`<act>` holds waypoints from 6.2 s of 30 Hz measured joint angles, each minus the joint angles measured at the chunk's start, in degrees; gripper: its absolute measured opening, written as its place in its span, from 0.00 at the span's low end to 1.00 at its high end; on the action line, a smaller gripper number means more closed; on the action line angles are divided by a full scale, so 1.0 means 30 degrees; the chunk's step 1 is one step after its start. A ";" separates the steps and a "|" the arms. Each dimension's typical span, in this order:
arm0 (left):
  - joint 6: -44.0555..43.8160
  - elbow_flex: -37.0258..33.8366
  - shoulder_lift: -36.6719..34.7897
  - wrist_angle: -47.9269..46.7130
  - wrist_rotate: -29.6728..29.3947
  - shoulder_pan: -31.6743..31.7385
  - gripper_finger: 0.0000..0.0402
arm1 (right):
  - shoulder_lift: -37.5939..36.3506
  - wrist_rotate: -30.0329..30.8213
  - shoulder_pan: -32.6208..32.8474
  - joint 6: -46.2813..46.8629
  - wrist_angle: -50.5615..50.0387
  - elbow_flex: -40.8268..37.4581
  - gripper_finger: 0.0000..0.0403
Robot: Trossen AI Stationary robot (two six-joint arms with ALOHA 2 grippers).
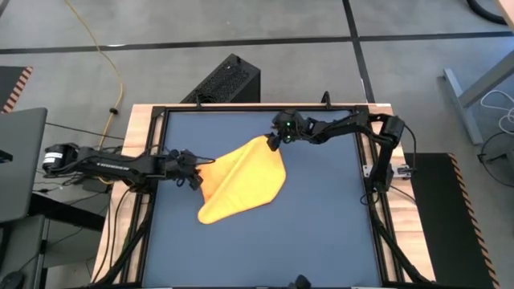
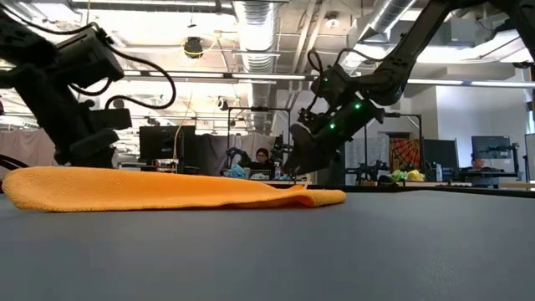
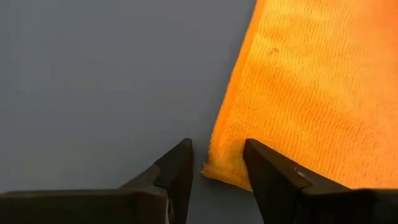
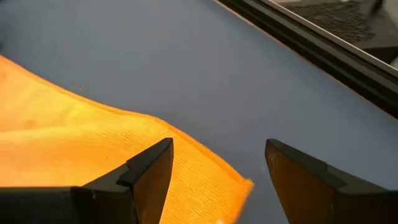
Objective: Roll towel
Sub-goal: Roll the orange microfiber towel
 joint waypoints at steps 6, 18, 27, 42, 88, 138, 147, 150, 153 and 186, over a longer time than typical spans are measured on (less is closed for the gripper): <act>-0.0713 -0.0718 0.0013 0.0681 -0.0064 0.0013 0.22 | 0.0000 0.0992 0.0000 0.0451 -0.0776 0.0000 0.70; -0.0340 -0.0276 0.0056 0.0699 0.0211 -0.0002 0.00 | 0.0007 0.1823 0.0232 0.1089 -0.2323 0.0000 0.68; 0.1277 0.1273 0.0064 -0.0043 -0.0033 -0.0009 0.00 | 0.1847 0.1963 0.0091 0.2055 -0.2073 0.0664 0.47; 0.2260 0.2764 -0.1053 -0.2135 -0.0461 -0.0009 0.00 | 0.0085 0.2144 0.1271 -0.0351 -0.3983 0.2001 0.05; 1.1634 1.3400 -0.2837 -0.3518 0.0785 -0.9530 0.00 | -1.4224 0.1917 1.2151 -0.6373 -0.9988 0.0876 0.05; 0.0075 0.5163 0.1437 -0.3797 0.4285 -0.8089 0.01 | -0.9056 -0.1215 0.9354 -0.0473 -0.7307 -0.5880 0.12; 0.0152 0.5163 0.1862 -0.4361 0.5348 -0.8081 0.13 | -0.9345 -0.2551 0.9202 0.0604 -0.7455 -0.5880 0.26; 0.0156 0.5178 0.1741 -0.4920 0.5339 -0.8038 0.16 | -0.9881 -0.2682 0.8901 0.0525 -0.7582 -0.5880 0.31; -0.0024 0.5178 0.1747 -0.5447 0.5341 -0.8030 0.17 | -1.0677 -0.2839 0.8615 0.0244 -0.7899 -0.5880 0.35; 0.5432 0.6184 0.5470 -0.2356 0.4155 -0.0800 0.17 | -0.3966 -0.2701 0.2798 0.1038 -0.1770 -0.5865 0.40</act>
